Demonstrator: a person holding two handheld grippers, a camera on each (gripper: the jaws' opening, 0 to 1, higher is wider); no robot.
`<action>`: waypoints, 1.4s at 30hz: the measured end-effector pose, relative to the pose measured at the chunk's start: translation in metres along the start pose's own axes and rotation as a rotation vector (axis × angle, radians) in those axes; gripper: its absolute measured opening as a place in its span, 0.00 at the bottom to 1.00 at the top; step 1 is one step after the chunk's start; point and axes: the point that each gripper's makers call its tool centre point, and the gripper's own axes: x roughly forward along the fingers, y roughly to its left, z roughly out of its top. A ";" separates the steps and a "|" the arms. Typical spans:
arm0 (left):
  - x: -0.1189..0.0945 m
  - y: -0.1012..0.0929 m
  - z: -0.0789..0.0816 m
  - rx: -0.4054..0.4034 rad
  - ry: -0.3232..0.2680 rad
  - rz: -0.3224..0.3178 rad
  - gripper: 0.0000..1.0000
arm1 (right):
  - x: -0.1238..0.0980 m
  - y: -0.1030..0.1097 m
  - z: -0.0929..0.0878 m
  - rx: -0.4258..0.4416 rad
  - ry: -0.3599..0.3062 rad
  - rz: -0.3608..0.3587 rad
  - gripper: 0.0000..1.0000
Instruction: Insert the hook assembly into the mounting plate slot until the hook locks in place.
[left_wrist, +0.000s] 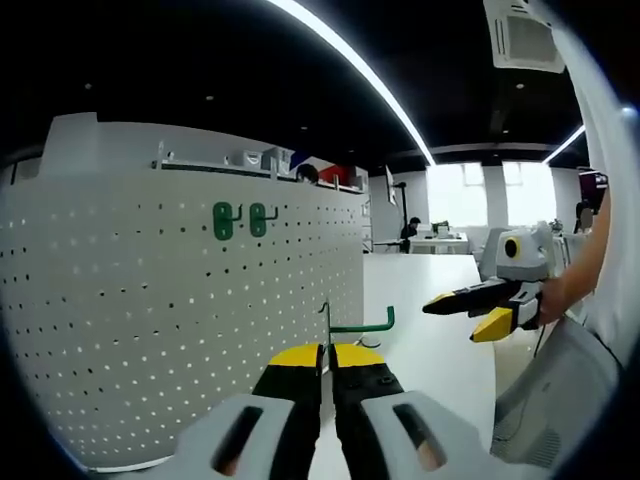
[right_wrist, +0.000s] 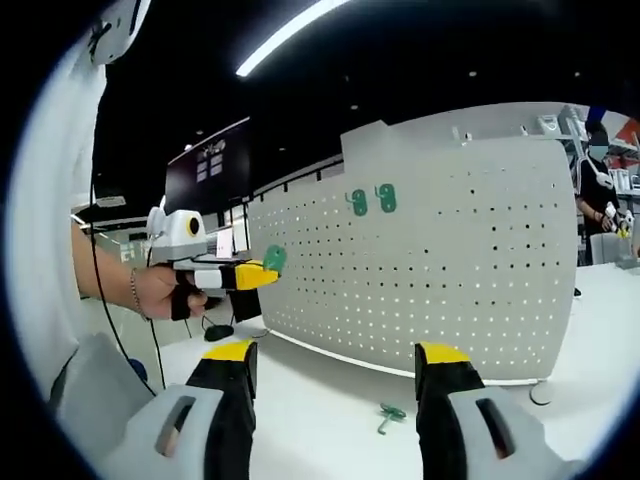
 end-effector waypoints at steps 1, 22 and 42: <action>0.000 0.000 0.000 -0.001 0.000 0.000 0.02 | 0.000 0.000 0.000 0.000 0.003 -0.001 0.62; 0.002 -0.001 -0.002 -0.006 0.002 0.005 0.02 | 0.004 0.014 0.017 0.333 -0.094 0.118 0.57; 0.001 -0.002 0.000 -0.011 -0.002 0.016 0.02 | 0.033 0.034 0.025 0.338 -0.105 0.153 0.55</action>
